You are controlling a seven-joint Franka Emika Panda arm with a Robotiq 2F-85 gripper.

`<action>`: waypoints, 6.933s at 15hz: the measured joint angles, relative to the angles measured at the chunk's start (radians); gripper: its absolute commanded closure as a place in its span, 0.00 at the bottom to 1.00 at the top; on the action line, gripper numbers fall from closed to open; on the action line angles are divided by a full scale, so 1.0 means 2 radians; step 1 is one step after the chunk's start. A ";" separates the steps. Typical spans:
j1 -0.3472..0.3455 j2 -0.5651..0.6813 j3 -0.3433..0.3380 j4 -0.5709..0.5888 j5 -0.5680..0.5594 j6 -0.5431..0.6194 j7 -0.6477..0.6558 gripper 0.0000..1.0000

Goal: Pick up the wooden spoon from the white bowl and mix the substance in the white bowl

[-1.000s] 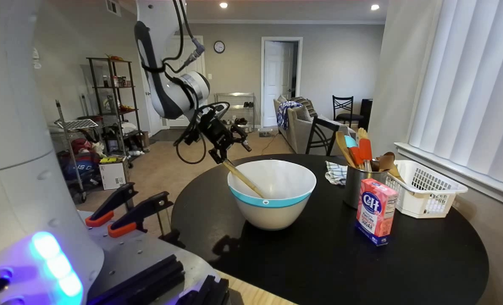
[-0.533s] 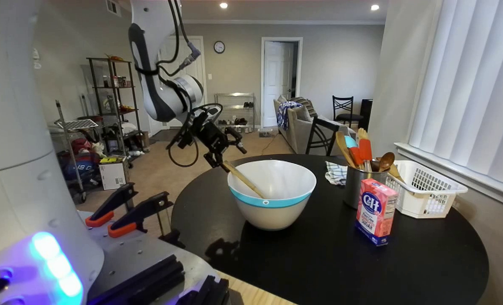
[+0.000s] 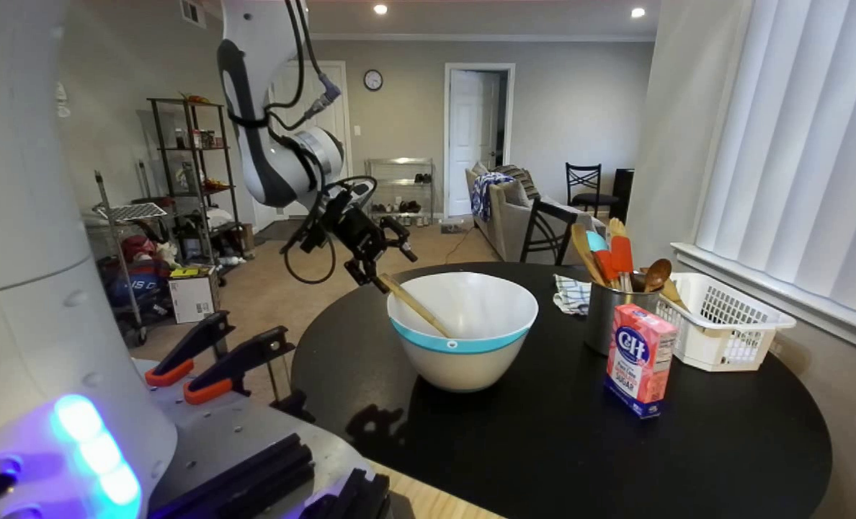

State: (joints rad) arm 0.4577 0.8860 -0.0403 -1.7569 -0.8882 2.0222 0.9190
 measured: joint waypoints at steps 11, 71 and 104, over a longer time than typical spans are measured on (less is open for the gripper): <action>0.022 0.023 0.026 0.011 -0.014 -0.047 0.017 0.00; -0.013 0.032 0.029 0.033 -0.009 -0.049 0.066 0.78; -0.158 -0.183 0.027 -0.138 0.177 0.139 0.043 0.97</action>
State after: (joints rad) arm 0.1426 0.5192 0.0134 -2.0335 -0.5347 2.3006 1.0042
